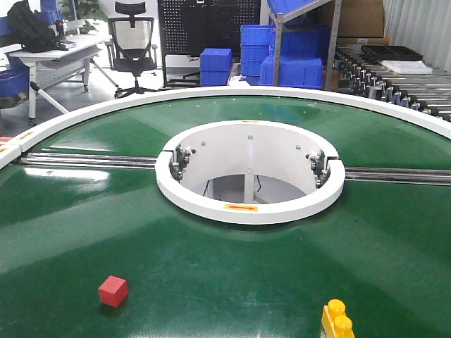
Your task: Pick red and yellow blocks into blue bin
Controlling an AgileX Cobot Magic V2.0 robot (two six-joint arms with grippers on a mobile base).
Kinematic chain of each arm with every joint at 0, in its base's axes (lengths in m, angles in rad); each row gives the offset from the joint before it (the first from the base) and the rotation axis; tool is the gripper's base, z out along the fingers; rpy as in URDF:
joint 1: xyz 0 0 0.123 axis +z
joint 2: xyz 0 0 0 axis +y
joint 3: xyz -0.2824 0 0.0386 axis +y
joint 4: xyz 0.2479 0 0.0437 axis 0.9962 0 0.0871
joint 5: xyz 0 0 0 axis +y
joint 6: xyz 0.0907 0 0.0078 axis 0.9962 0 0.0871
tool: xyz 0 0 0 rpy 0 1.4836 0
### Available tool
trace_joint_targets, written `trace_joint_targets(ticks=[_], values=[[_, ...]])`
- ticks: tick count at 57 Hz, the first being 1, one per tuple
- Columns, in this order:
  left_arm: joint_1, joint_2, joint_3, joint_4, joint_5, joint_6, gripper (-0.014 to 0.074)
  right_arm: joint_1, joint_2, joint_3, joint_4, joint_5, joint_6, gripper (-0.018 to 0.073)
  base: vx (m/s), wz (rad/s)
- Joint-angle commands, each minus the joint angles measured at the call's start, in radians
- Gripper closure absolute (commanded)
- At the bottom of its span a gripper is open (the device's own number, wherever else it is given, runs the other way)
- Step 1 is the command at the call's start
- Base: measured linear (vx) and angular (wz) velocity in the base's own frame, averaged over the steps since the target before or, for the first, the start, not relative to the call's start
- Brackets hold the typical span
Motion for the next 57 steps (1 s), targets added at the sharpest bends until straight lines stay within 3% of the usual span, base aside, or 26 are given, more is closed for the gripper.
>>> trace_joint_targets(ticks=[1, 10, 22, 28, 33, 41, 51, 57], values=[[-0.001, 0.028, -0.032, -0.011, -0.063, -0.002, 0.0590, -0.006, 0.039, -0.033, -0.014, -0.051, -0.020, 0.0536, 0.00, 0.00], [-0.001, 0.041, -0.032, -0.011, -0.047, -0.002, 0.0462, -0.006, 0.075, -0.033, 0.013, -0.045, -0.060, 0.0354, 0.00, 0.00], [-0.002, 0.041, -0.032, -0.011, -0.039, -0.002, 0.0119, -0.006, 0.075, -0.033, 0.045, -0.052, -0.091, 0.0003, 0.00, 0.00], [-0.023, 0.042, -0.032, -0.011, -0.043, -0.002, 0.0013, 0.034, 0.093, -0.035, 0.071, -0.060, -0.105, -0.0088, 0.00, 0.00], [-0.065, 0.059, -0.032, -0.011, -0.051, -0.002, -0.0027, 0.131, 0.147, -0.043, 0.066, -0.061, -0.121, -0.0106, 0.00, 0.00], [-0.104, 0.087, -0.032, -0.010, -0.057, -0.002, -0.0013, 0.249, 0.270, -0.085, 0.050, -0.054, -0.075, -0.0087, 0.00, 0.00], [-0.121, 0.100, -0.032, -0.010, -0.064, -0.002, 0.0029, 0.250, 0.447, -0.172, 0.028, -0.064, 0.120, -0.0066, 0.00, 0.00], [-0.121, 0.100, -0.032, -0.010, -0.063, -0.002, 0.0052, 0.250, 0.559, -0.221, 0.020, -0.097, 0.167, -0.0062, 0.00, 0.00]])
